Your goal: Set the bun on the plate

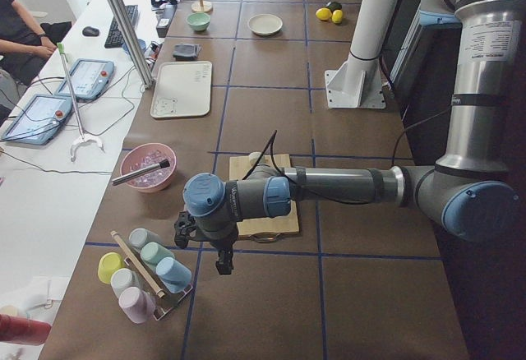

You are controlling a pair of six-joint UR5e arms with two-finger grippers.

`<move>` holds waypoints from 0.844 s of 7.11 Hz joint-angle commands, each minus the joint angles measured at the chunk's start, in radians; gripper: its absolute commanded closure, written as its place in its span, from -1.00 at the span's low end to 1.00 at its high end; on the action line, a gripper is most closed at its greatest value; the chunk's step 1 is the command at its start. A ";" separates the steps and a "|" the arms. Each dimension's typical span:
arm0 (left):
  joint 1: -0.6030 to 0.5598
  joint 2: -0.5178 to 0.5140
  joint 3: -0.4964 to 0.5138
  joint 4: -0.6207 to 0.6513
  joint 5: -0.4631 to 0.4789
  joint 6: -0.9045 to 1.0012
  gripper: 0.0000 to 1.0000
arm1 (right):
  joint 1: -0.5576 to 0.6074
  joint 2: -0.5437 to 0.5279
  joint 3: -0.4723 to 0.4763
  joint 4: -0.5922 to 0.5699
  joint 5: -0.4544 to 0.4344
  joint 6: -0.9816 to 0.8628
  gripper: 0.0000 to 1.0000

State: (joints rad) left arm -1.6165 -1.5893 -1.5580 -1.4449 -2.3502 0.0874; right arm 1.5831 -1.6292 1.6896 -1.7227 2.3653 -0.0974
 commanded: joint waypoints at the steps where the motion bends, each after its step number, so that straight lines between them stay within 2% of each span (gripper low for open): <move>1: 0.001 -0.001 -0.001 0.000 0.000 -0.001 -1.00 | 0.000 0.006 0.001 0.000 0.002 0.001 -1.00; 3: 0.004 -0.017 -0.022 0.000 -0.006 -0.008 -1.00 | 0.002 0.012 0.009 0.002 0.031 0.016 -1.00; 5: 0.018 -0.018 -0.054 -0.009 -0.009 -0.008 -1.00 | 0.000 0.035 0.013 0.018 0.023 0.073 -1.00; 6: 0.065 -0.020 -0.057 -0.014 -0.008 -0.011 -1.00 | -0.014 0.051 0.012 0.021 0.020 0.083 -1.00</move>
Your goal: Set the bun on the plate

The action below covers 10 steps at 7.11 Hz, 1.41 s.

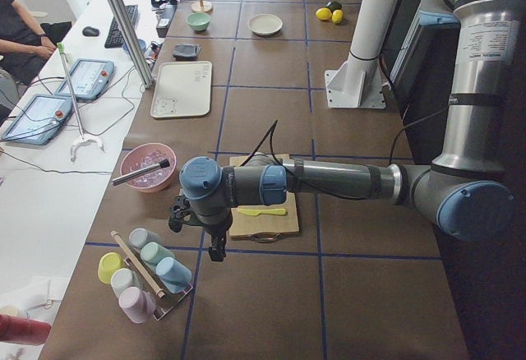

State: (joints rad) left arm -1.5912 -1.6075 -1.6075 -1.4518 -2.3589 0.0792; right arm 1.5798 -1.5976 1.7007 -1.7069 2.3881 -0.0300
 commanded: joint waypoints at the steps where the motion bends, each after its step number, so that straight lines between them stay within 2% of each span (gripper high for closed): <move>1: 0.042 -0.005 -0.023 -0.030 0.006 -0.002 -1.00 | -0.020 0.057 0.004 0.009 0.003 0.174 -1.00; 2: 0.042 -0.005 -0.064 -0.042 0.000 -0.006 -1.00 | -0.038 0.056 0.017 0.045 0.006 0.249 -1.00; 4: 0.048 -0.011 -0.084 -0.053 -0.002 -0.002 -1.00 | -0.169 0.051 0.019 0.166 0.008 0.265 -1.00; 5: 0.050 -0.009 -0.094 -0.076 -0.002 -0.004 -1.00 | -0.191 0.050 0.030 0.202 0.023 0.354 -1.00; 6: 0.050 -0.009 -0.097 -0.087 -0.002 -0.004 -1.00 | -0.249 0.000 0.060 0.314 0.025 0.399 -1.00; 8: 0.051 -0.009 -0.100 -0.087 -0.002 -0.006 -1.00 | -0.341 -0.095 0.065 0.599 0.013 0.673 -1.00; 9: 0.051 -0.009 -0.101 -0.087 -0.002 -0.006 -1.00 | -0.418 -0.114 0.060 0.694 -0.038 0.768 -1.00; 10: 0.051 -0.009 -0.101 -0.087 -0.003 -0.006 -1.00 | -0.464 -0.114 0.059 0.707 -0.070 0.809 -1.00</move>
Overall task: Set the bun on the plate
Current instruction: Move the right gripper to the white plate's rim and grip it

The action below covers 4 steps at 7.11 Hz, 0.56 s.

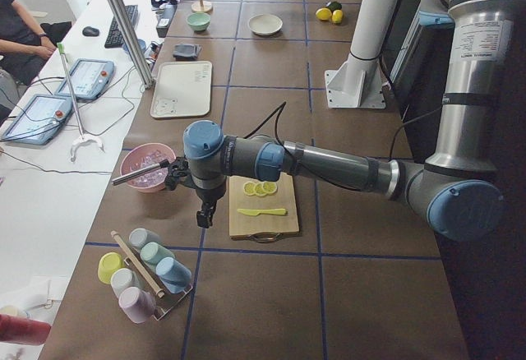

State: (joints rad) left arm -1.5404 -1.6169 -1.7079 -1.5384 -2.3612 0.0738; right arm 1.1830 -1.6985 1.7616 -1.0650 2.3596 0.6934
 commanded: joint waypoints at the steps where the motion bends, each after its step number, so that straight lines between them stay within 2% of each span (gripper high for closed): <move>1: 0.000 0.000 -0.001 -0.002 -0.001 0.000 -1.00 | -0.084 -0.015 -0.014 0.065 -0.057 0.101 -1.00; 4: 0.000 0.002 -0.006 0.000 -0.001 0.000 -1.00 | -0.143 -0.001 -0.071 0.066 -0.105 0.126 -1.00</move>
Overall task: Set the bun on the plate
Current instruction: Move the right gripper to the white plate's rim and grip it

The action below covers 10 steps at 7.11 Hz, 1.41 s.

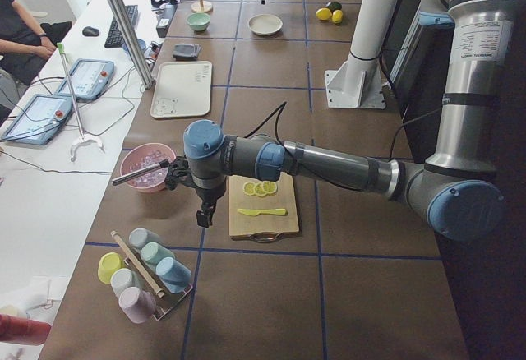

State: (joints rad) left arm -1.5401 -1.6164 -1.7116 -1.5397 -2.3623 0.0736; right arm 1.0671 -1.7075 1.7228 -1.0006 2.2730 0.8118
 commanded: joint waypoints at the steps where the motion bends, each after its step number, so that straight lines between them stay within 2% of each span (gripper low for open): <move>1: 0.000 0.000 -0.002 0.000 0.000 0.000 -1.00 | -0.042 0.008 -0.043 0.008 -0.020 0.007 -1.00; 2: 0.000 0.000 -0.003 0.000 0.000 0.000 -1.00 | -0.049 0.011 -0.073 0.011 -0.020 0.007 -1.00; 5: 0.000 0.000 -0.003 0.000 0.000 0.000 -1.00 | -0.068 0.038 -0.167 0.129 -0.020 0.009 -0.99; 7: 0.000 0.000 -0.002 0.000 0.000 0.000 -1.00 | -0.079 0.057 -0.167 0.129 -0.017 0.010 -0.94; 9: 0.000 0.000 -0.003 0.001 -0.002 0.000 -1.00 | -0.079 0.048 -0.170 0.131 -0.020 0.009 -0.86; 10: 0.000 0.000 -0.005 0.001 -0.002 0.000 -1.00 | -0.079 0.043 -0.170 0.129 -0.021 0.009 -0.70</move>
State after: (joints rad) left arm -1.5401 -1.6168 -1.7150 -1.5391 -2.3634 0.0736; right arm 0.9881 -1.6593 1.5530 -0.8710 2.2536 0.8208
